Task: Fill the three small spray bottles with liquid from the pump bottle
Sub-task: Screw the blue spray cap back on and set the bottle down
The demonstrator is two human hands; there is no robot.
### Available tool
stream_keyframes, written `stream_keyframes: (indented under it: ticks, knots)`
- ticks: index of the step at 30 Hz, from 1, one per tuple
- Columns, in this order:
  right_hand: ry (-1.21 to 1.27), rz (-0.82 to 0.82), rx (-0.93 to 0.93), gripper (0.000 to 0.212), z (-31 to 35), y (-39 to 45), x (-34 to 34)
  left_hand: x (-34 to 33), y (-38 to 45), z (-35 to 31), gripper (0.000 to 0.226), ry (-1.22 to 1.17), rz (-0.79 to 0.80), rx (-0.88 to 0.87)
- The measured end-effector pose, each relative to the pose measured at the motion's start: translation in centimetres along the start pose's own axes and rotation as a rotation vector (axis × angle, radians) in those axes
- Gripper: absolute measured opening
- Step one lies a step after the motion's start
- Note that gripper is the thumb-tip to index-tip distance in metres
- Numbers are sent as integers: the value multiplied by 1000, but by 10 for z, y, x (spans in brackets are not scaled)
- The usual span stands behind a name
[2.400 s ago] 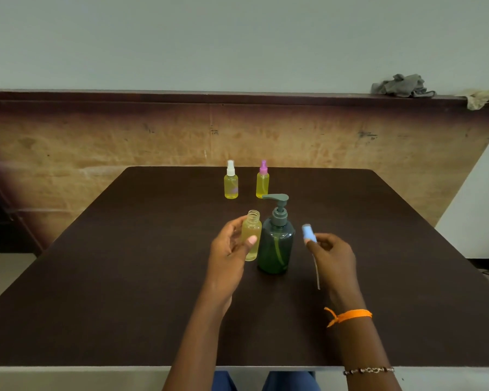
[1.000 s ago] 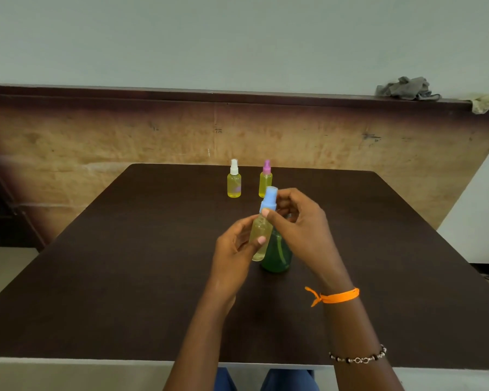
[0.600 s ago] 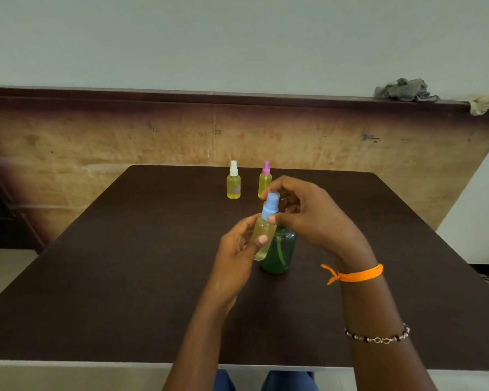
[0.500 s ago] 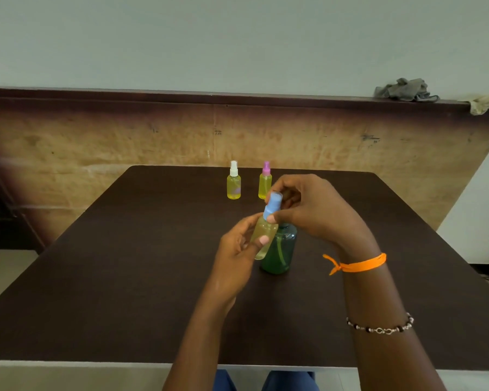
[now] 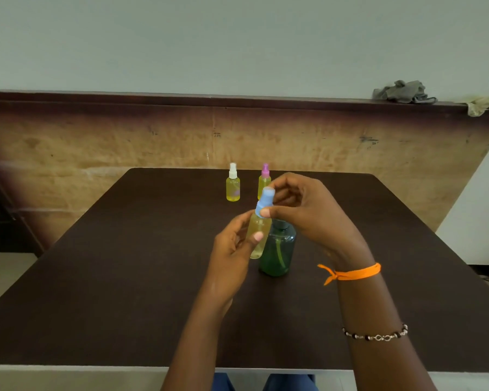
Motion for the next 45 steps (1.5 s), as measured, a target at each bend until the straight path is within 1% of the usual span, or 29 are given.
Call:
stream_keyframes:
  ticks: [2,3,6,8,10,13,15,18,20,22,25,27,29,31,33,34,36,38,40,42,45]
  knots:
    - [-33,-62,-15,34,-3,-1,1,-1,0,-1,34,-1,1,-4]
    - [-5,-60,-8,39,-3,-1,0,-1,1,-1,34,-9,0,-4]
    - [219,72,53,47,0,-4,-12,-2,2,-2,34,-30,-1,-5]
    - [286,130,79,49,3,-7,-14,-2,1,-3,34,-38,0,-5]
    - [257,78,84,47,3,-8,-8,-2,0,-4,34,-39,2,-6]
    - [143,-74,46,46,-3,-6,-1,-4,0,-2,34,-26,9,-1]
    - [153,-103,25,48,-7,-6,-3,-6,0,-1,34,-26,14,2]
    - [352,23,59,42,-9,-8,-18,-4,0,-1,34,-40,5,10]
    - [419,72,116,37,-6,-10,-20,-3,-1,-2,34,-42,7,12]
    - [424,22,134,34,-6,-10,-15,-4,-1,-2,34,-37,12,15]
    - [316,-145,104,33,-11,-10,-8,-5,-2,-2,34,-26,14,13]
    - [274,-194,79,35,-15,-11,-8,-6,-2,-2,34,-24,18,10]
    - [336,-140,64,38,-18,-10,-12,-5,-2,-1,33,-39,15,11]
    - [456,-27,83,37,-18,-9,-19,-4,-2,-1,33,-47,8,11]
    - [521,52,118,36,-16,-11,-21,-2,-2,-1,33,-46,3,10]
    - [538,63,133,36,-16,-12,-20,-2,-2,-1,34,-47,-1,10]
    - [521,22,141,34,-16,-12,-14,-1,-2,-2,34,-44,-6,7]
    - [438,-56,128,35,-17,-11,-8,-2,-2,-2,34,-36,3,3]
    - [338,-99,114,38,-17,-10,-5,-5,-1,-2,34,-31,15,2]
    - [345,-66,105,44,-20,-10,-8,-6,-1,-1,33,-41,20,2]
    - [537,94,127,42,-19,-11,-19,-6,1,-1,34,-61,25,8]
Point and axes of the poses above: each hand's wrist, its own y-axis towards the middle knuckle, its own x-axis out of the back of the hand, z = x × y, the point moved 9 cm from there along y, towards the middle knuckle, and after that the axes turned 10 degrees about z, right-handed, at the moved point
